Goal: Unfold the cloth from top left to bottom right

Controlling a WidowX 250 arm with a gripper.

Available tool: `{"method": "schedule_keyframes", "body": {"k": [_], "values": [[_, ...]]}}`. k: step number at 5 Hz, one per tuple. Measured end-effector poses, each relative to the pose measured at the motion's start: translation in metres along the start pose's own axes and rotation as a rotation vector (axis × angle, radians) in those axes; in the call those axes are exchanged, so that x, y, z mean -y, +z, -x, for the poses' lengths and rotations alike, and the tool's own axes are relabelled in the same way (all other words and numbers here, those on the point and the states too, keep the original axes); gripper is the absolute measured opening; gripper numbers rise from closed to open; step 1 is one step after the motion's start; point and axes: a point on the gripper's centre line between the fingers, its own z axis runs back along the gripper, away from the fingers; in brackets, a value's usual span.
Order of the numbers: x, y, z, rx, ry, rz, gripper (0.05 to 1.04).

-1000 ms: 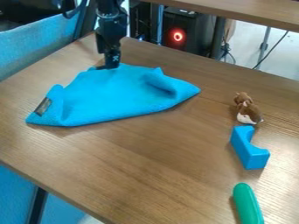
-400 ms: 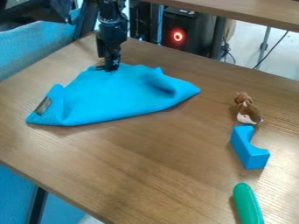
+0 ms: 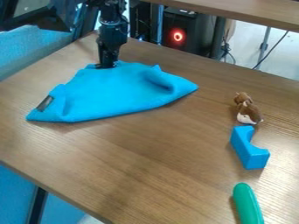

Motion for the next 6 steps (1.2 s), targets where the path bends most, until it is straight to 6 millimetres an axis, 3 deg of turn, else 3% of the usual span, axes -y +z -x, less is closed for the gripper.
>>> {"method": "schedule_keyframes", "body": {"k": [1, 2, 3, 4, 6], "values": [[0.001, 0.0, -0.001, 0.005, -0.01, 0.006, 0.167], [0.009, 0.003, 0.001, 0.033, -0.017, 0.045, 0.069], [0.016, 0.027, 0.008, 0.077, -0.01, 0.068, 0.055], [0.029, 0.07, 0.019, 0.149, -0.017, 0.023, 0.055], [0.128, 0.082, 0.017, 0.129, -0.237, -0.096, 0.055]]}}
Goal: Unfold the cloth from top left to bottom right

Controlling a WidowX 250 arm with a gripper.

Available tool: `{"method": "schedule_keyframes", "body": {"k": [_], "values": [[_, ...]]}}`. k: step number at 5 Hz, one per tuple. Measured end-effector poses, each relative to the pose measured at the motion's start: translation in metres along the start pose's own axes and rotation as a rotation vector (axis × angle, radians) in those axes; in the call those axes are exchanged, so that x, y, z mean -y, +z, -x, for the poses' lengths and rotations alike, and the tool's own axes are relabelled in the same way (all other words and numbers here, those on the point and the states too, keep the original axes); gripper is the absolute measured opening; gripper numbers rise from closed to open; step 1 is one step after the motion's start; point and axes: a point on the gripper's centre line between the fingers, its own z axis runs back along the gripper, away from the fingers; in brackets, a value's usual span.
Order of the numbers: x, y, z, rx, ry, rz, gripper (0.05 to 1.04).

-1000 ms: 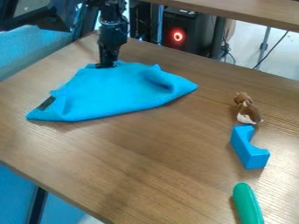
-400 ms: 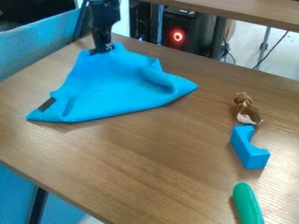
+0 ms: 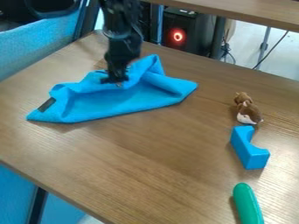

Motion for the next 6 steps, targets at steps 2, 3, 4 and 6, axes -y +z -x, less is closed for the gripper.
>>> {"method": "schedule_keyframes", "body": {"k": [2, 3, 4, 6], "values": [[0.078, 0.013, 0.006, -0.005, -0.146, 0.026, 0.055], [0.095, 0.032, 0.01, 0.021, -0.162, 0.077, 0.055], [0.111, 0.041, 0.011, 0.02, -0.176, 0.152, 0.055], [0.13, 0.044, -0.003, -0.128, -0.007, 0.334, 0.055]]}}
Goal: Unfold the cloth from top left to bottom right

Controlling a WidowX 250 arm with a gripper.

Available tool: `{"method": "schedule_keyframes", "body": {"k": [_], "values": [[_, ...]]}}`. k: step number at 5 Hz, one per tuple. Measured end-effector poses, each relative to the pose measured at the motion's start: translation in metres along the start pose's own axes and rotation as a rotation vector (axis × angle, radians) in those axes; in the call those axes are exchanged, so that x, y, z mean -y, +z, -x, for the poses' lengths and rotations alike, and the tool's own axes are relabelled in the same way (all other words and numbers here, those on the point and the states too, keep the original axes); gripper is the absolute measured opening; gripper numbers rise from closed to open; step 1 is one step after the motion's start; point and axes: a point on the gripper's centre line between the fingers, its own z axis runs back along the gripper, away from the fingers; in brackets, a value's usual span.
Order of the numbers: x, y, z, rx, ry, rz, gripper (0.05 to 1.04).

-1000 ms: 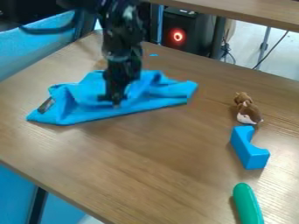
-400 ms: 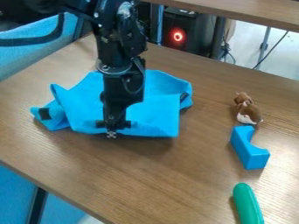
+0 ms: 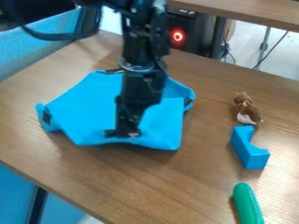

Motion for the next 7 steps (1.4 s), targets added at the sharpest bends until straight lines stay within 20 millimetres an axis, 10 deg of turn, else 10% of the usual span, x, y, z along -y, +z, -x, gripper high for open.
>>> {"method": "schedule_keyframes", "body": {"k": [3, 6, 7], "values": [[0.022, 0.012, -0.009, -0.051, 0.089, 0.188, 0.206], [-0.006, 0.087, 0.028, 0.05, 0.129, 0.23, 0.994], [-0.024, 0.104, 0.052, 0.068, 0.177, 0.25, 1.0]]}}
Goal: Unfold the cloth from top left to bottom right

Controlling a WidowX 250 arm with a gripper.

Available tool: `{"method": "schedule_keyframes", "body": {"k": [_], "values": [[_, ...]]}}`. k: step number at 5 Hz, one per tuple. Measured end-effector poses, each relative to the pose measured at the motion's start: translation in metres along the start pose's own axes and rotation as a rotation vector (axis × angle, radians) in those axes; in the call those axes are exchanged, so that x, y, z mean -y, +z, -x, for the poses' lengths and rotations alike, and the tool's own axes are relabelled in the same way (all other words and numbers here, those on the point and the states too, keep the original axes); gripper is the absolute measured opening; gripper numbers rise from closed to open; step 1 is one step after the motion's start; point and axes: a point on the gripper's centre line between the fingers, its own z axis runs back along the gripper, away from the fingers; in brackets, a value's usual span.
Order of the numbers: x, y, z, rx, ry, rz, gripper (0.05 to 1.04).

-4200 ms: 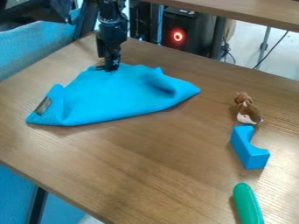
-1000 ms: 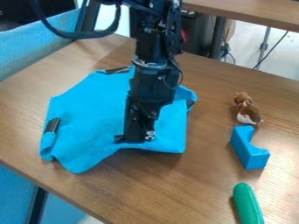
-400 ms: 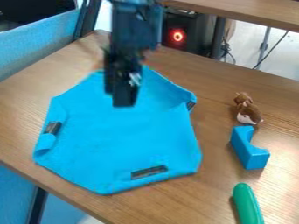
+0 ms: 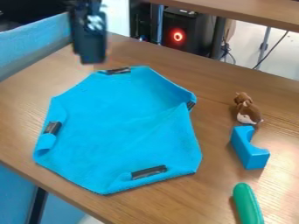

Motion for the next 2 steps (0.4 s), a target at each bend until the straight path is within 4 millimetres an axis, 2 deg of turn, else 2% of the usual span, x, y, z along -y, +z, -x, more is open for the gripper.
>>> {"method": "schedule_keyframes", "body": {"k": [2], "values": [[0.0008, 0.0027, 0.001, 0.006, -0.005, -0.004, 1.001]]}}
